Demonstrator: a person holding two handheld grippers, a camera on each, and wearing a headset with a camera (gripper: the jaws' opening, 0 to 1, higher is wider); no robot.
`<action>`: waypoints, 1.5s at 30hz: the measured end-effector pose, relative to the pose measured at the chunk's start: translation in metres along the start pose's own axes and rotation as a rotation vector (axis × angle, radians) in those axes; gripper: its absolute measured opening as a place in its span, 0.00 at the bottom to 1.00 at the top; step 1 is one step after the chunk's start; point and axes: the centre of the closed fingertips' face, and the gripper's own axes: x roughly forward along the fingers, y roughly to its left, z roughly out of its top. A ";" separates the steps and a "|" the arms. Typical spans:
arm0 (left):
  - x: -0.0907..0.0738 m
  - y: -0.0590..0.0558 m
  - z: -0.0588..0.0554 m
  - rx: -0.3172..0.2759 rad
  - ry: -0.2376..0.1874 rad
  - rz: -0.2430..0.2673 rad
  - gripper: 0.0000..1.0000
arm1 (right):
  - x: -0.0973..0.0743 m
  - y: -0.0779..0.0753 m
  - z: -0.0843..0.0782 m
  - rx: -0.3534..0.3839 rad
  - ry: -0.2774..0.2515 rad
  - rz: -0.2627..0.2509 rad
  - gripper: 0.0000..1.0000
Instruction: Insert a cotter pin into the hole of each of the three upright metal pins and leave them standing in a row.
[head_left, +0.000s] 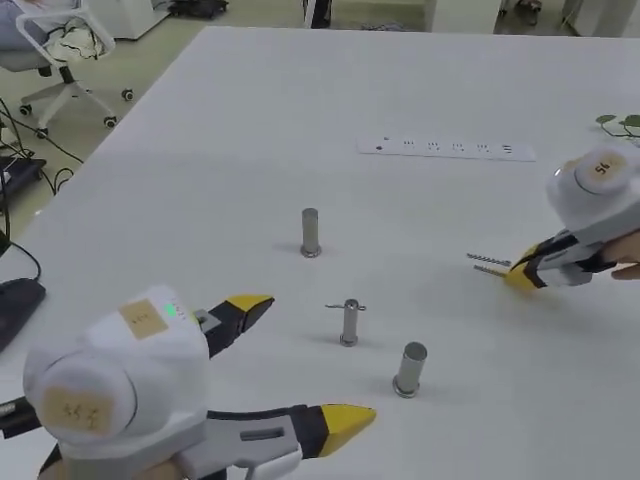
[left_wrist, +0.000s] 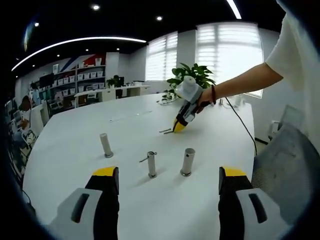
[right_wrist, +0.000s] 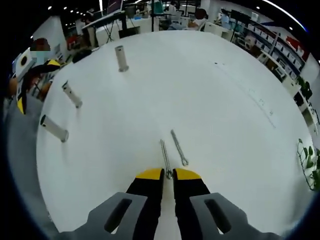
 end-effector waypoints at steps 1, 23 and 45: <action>0.000 0.000 0.000 0.002 0.003 0.000 0.81 | 0.000 0.001 0.000 -0.061 0.021 0.010 0.08; -0.001 0.007 -0.003 -0.004 0.031 0.015 0.76 | 0.001 0.004 0.001 -0.232 0.131 -0.025 0.02; 0.000 0.004 0.010 -0.030 0.017 -0.017 0.64 | -0.028 0.036 0.029 -0.327 0.015 -0.095 0.02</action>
